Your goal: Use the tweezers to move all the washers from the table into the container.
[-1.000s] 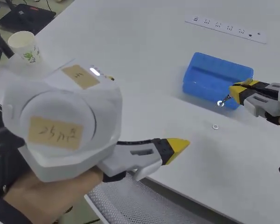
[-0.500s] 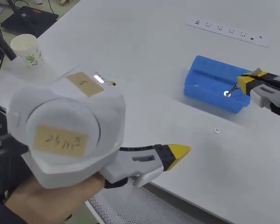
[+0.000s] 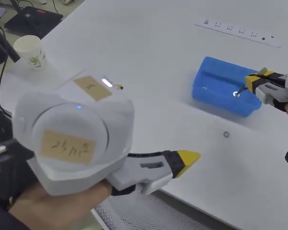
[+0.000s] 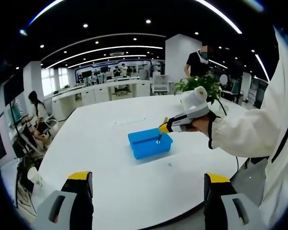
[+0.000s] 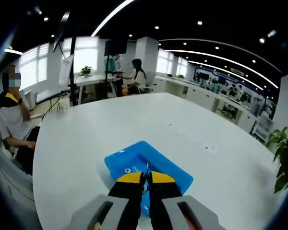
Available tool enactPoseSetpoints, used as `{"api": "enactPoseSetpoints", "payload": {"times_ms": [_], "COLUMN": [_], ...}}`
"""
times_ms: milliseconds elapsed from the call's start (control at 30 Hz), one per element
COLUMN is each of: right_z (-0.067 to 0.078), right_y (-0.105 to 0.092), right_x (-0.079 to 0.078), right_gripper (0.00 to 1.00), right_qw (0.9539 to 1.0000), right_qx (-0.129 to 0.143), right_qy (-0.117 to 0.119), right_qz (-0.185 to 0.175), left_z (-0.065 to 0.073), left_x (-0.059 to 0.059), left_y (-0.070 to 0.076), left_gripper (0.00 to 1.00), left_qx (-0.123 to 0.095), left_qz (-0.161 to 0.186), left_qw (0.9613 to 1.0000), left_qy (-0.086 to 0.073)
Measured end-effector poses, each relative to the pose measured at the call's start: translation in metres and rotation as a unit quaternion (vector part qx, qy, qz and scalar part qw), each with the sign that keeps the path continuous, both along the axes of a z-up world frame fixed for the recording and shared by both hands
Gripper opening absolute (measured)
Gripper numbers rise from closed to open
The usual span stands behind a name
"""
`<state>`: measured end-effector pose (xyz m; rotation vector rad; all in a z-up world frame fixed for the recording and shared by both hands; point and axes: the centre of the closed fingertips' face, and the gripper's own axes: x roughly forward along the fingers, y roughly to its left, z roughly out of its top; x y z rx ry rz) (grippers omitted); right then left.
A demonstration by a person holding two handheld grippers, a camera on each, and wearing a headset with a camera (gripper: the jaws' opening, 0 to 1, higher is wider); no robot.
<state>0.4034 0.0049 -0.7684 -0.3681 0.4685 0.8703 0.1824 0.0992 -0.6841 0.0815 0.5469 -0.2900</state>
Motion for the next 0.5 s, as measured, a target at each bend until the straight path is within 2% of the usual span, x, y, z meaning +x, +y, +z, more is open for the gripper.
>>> {"api": "enactPoseSetpoints", "payload": {"times_ms": [200, 500], "right_z": [-0.014, -0.026], "right_y": [0.004, 0.007], "right_x": [0.003, 0.004], "right_gripper": [0.0, 0.0], "right_qw": [0.9997, 0.9993], "right_qx": [-0.023, -0.033], "right_qy": [-0.001, 0.01], "right_qz": [0.012, 0.016], "left_z": [-0.002, -0.002], "left_x": [-0.001, 0.0], "left_y": [-0.002, -0.001], "left_gripper": [0.99, 0.99], "left_qx": [0.001, 0.001], "left_qz": [-0.004, -0.003], "left_qw": [1.0, 1.0], "left_qy": [0.003, 0.004]}}
